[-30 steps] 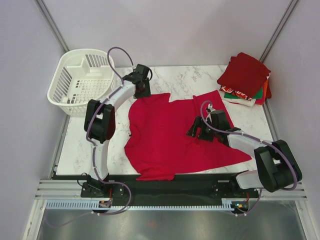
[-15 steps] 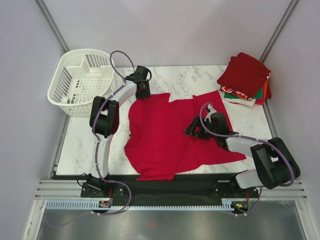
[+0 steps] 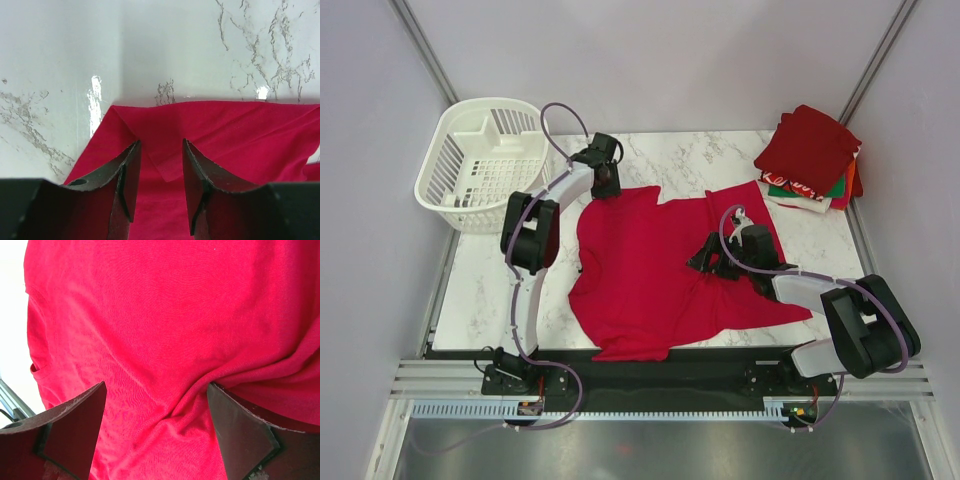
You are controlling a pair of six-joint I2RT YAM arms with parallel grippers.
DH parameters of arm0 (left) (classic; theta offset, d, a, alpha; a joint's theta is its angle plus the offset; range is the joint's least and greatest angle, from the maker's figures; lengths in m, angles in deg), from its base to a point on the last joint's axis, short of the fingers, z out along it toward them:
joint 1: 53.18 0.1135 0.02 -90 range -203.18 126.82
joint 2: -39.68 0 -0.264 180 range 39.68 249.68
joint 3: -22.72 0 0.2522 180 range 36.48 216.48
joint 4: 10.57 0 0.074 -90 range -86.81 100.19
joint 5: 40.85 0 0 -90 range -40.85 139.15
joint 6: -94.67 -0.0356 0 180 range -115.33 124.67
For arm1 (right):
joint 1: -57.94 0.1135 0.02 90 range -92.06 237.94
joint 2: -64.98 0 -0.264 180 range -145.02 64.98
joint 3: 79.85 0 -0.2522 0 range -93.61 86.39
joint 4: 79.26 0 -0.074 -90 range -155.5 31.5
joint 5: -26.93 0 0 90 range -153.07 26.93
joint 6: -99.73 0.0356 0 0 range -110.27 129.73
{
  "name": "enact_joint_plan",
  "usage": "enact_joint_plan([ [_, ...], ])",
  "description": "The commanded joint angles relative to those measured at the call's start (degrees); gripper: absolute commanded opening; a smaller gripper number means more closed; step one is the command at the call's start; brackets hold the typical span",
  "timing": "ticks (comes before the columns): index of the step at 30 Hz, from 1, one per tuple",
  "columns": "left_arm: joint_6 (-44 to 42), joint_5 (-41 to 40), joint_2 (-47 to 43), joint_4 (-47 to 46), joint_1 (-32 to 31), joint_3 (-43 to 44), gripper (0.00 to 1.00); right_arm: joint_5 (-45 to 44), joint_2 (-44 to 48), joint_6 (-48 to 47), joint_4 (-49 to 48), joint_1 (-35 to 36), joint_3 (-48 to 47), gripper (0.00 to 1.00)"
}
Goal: Fold and stack the t-shirts
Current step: Flatten the tshirt out
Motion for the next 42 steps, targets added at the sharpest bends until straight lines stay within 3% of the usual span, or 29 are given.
enact_joint_plan([
  [1,-0.28,-1.35,1.15,-1.35,-0.14,1.66,0.46,-0.24,-1.01,-0.10,0.89,0.36,1.04,0.90],
  [6,0.51,-0.82,1.41,-1.44,-0.14,1.22,0.47,-0.15,-1.19,-0.01,0.89,0.27,0.95,0.91],
  [10,0.60,-0.56,1.76,-1.88,-0.14,1.92,0.41,-0.15,-1.27,-0.01,0.89,0.27,0.95,0.91],
  [16,-0.01,-1.17,2.38,-1.88,-0.14,4.20,0.09,-0.06,-1.45,-0.19,0.89,0.27,0.86,0.91],
  [29,2.53,1.90,5.71,-1.71,3.29,12.64,0.04,0.11,-1.71,-0.28,0.89,0.27,0.68,0.92],
  [32,4.81,4.88,9.13,-1.79,5.48,17.99,0.08,0.11,-1.89,-0.28,0.89,0.27,0.51,0.92],
  [34,9.36,10.74,11.68,-1.88,7.41,21.42,0.40,0.20,-1.98,-0.36,0.97,0.27,0.42,0.92],
  [36,13.85,15.59,15.46,-1.88,10.93,26.78,0.60,0.20,-2.15,-0.28,0.98,0.18,0.42,0.92],
  [39,20.46,20.88,18.37,-1.88,14.10,33.55,0.63,0.20,-1.98,-0.28,0.97,0.18,0.42,0.93],
  [42,17.67,19.93,15.15,-2.67,14.01,34.97,0.65,0.20,-2.06,-0.36,0.98,0.27,0.51,0.93],
])
